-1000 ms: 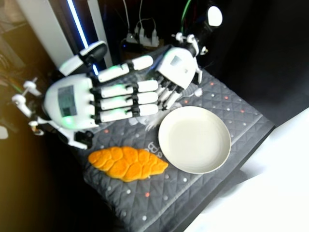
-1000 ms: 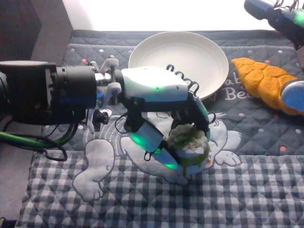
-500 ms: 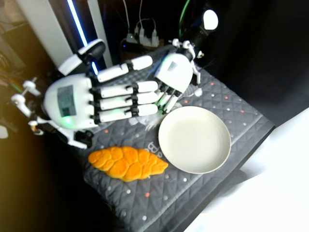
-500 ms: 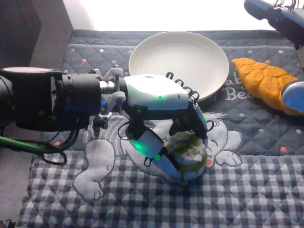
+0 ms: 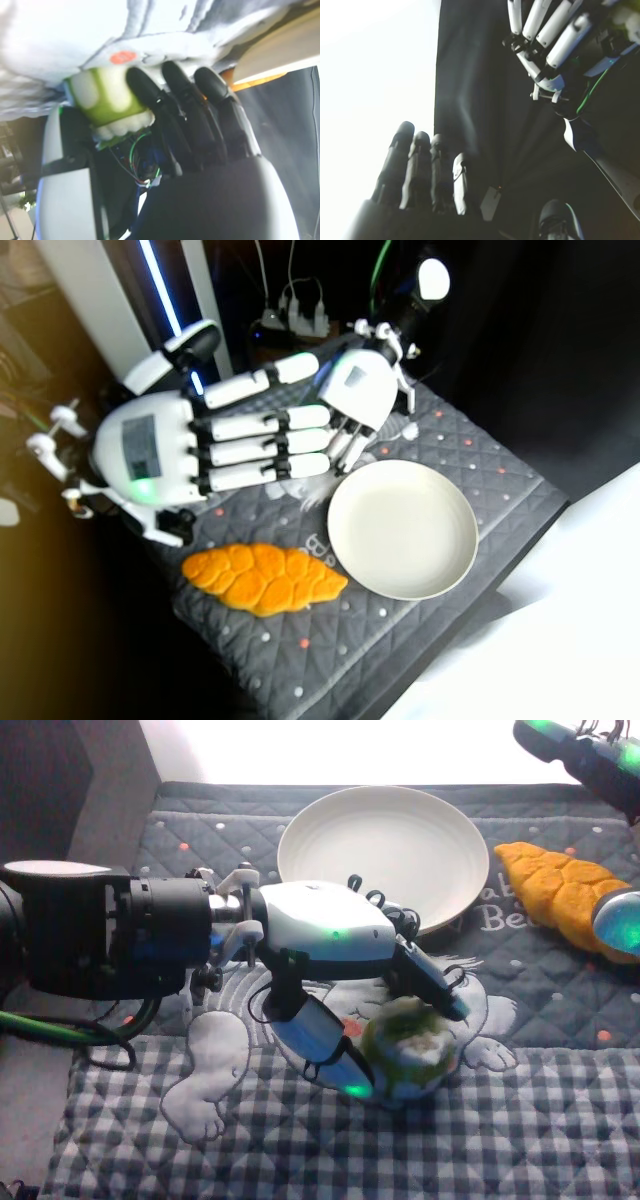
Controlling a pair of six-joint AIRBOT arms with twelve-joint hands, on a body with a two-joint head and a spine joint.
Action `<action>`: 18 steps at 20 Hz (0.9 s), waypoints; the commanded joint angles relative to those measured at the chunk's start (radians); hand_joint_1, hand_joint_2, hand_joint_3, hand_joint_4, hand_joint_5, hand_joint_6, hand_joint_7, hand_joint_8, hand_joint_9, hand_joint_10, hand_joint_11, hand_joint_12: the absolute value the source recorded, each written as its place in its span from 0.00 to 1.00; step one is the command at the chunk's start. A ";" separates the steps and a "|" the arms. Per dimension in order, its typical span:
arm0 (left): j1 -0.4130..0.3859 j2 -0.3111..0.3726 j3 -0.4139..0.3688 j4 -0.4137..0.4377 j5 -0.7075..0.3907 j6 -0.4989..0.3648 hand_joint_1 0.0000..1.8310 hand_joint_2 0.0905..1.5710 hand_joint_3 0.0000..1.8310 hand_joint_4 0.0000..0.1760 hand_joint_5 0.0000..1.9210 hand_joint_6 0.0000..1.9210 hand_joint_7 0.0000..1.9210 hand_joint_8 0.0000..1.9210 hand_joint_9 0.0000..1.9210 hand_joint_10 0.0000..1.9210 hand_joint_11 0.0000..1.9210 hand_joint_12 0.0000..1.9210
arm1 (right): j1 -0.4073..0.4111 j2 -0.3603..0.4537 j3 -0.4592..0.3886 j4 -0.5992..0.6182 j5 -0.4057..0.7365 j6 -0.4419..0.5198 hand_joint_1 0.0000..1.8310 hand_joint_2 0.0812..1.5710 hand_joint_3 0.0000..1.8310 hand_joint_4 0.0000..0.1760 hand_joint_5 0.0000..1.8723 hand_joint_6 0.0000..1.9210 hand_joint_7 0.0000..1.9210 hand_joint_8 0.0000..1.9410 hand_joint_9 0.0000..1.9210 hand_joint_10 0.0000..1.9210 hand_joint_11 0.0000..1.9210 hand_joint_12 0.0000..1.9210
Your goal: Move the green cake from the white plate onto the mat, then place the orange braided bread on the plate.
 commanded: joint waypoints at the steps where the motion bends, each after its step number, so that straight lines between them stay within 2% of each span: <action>1: 0.000 -0.007 -0.009 -0.030 -0.056 -0.001 0.50 0.58 0.00 0.77 0.23 0.00 0.25 0.00 0.31 0.05 0.07 0.70 | 0.006 0.010 0.000 0.030 0.122 0.007 0.00 0.53 0.00 1.00 0.02 0.00 0.08 0.01 0.04 0.00 0.00 0.16; 4: 0.000 -0.005 -0.009 -0.041 -0.064 -0.001 0.48 0.58 0.00 0.83 0.19 0.00 0.20 0.00 0.27 0.01 0.05 0.68 | 0.006 0.010 0.001 0.031 0.122 0.007 0.00 0.52 0.00 1.00 0.03 0.00 0.09 0.00 0.04 0.00 0.00 0.18; 5: 0.000 0.000 -0.009 -0.060 -0.073 0.001 0.49 0.55 0.00 0.96 0.18 0.00 0.19 0.00 0.25 0.00 0.04 0.69 | 0.006 0.010 0.000 0.031 0.122 0.007 0.00 0.51 0.00 1.00 0.04 0.00 0.10 0.00 0.04 0.00 0.00 0.19; 6: -0.001 0.005 -0.009 -0.080 -0.082 0.009 0.49 0.53 0.00 0.99 0.15 0.00 0.20 0.01 0.25 0.00 0.02 0.69 | 0.006 0.010 0.000 0.032 0.122 0.007 0.00 0.51 0.00 1.00 0.04 0.00 0.10 0.00 0.05 0.00 0.00 0.20; 7: -0.005 0.019 -0.008 -0.120 -0.095 0.031 0.48 0.53 0.00 1.00 0.10 0.00 0.21 0.00 0.25 0.00 0.02 0.67 | 0.006 0.010 0.001 0.033 0.121 0.007 0.00 0.51 0.00 1.00 0.04 0.00 0.10 0.00 0.05 0.00 0.00 0.20; 8: -0.011 0.036 -0.010 -0.164 -0.107 0.058 0.43 0.56 0.01 1.00 0.09 0.00 0.21 0.00 0.24 0.00 0.03 0.68 | 0.006 0.010 0.001 0.033 0.119 0.007 0.00 0.51 0.00 1.00 0.03 0.00 0.09 0.00 0.05 0.00 0.00 0.22; 9: -0.017 0.051 -0.012 -0.192 -0.115 0.074 0.40 0.63 0.01 1.00 0.12 0.00 0.23 0.00 0.27 0.01 0.07 0.66 | 0.006 0.010 0.003 0.033 0.117 0.007 0.00 0.52 0.00 1.00 0.03 0.00 0.09 0.00 0.06 0.00 0.00 0.25; 10: -0.024 0.075 -0.015 -0.235 -0.129 0.097 0.44 0.60 0.00 1.00 0.15 0.01 0.24 0.00 0.28 0.01 0.10 0.65 | 0.006 0.013 0.005 0.033 0.108 0.007 0.00 0.52 0.00 1.00 0.02 0.00 0.08 0.00 0.06 0.00 0.00 0.26; 11: -0.025 0.102 -0.021 -0.286 -0.147 0.124 0.48 0.51 0.00 1.00 0.25 0.02 0.22 0.00 0.24 0.00 0.04 0.64 | 0.006 0.018 0.008 0.033 0.096 0.007 0.02 0.53 0.00 1.00 0.02 0.00 0.08 0.00 0.05 0.00 0.00 0.26; 12: -0.025 0.128 -0.027 -0.332 -0.160 0.149 0.46 0.49 0.00 0.75 0.26 0.01 0.18 0.00 0.19 0.00 0.01 0.54 | 0.006 0.020 0.012 0.033 0.090 0.007 0.04 0.51 0.00 1.00 0.03 0.00 0.08 0.00 0.05 0.00 0.00 0.26; 13: -0.020 0.148 -0.032 -0.378 -0.177 0.173 0.45 0.46 0.00 0.66 0.17 0.00 0.10 0.00 0.10 0.01 0.00 0.34 | 0.006 0.022 0.016 0.034 0.084 0.007 0.06 0.49 0.00 1.00 0.03 0.00 0.11 0.00 0.06 0.00 0.00 0.29; 14: -0.013 0.168 -0.036 -0.430 -0.196 0.200 0.50 0.42 0.00 0.79 0.11 0.00 0.05 0.00 0.05 0.00 0.00 0.17 | 0.006 0.025 0.019 0.036 0.077 0.007 0.06 0.47 0.00 1.00 0.03 0.00 0.14 0.00 0.10 0.01 0.00 0.39; 15: -0.009 0.183 -0.041 -0.468 -0.205 0.226 0.49 0.46 0.01 0.59 0.10 0.00 0.04 0.00 0.04 0.00 0.00 0.03 | 0.006 0.032 0.020 0.040 0.075 0.008 0.11 0.49 0.00 0.96 0.03 0.00 0.16 0.00 0.11 0.01 0.00 0.45; 16: -0.006 0.203 -0.051 -0.504 -0.213 0.258 0.50 0.46 0.01 0.53 0.11 0.01 0.06 0.01 0.05 0.01 0.03 0.02 | 0.006 0.039 0.020 0.041 0.070 0.008 0.19 0.52 0.00 0.99 0.03 0.00 0.16 0.00 0.12 0.01 0.00 0.45; 17: 0.003 0.229 -0.065 -0.552 -0.223 0.303 0.52 0.45 0.00 0.40 0.14 0.00 0.11 0.00 0.10 0.01 0.06 0.04 | 0.006 0.045 0.021 0.041 0.059 0.008 0.28 0.50 0.00 1.00 0.03 0.00 0.15 0.00 0.12 0.01 0.00 0.45; 18: 0.010 0.248 -0.074 -0.587 -0.236 0.334 0.53 0.47 0.00 0.53 0.14 0.00 0.11 0.00 0.08 0.00 0.01 0.12 | 0.006 0.049 0.023 0.041 0.048 0.008 0.31 0.51 0.00 0.92 0.02 0.00 0.13 0.00 0.11 0.00 0.00 0.42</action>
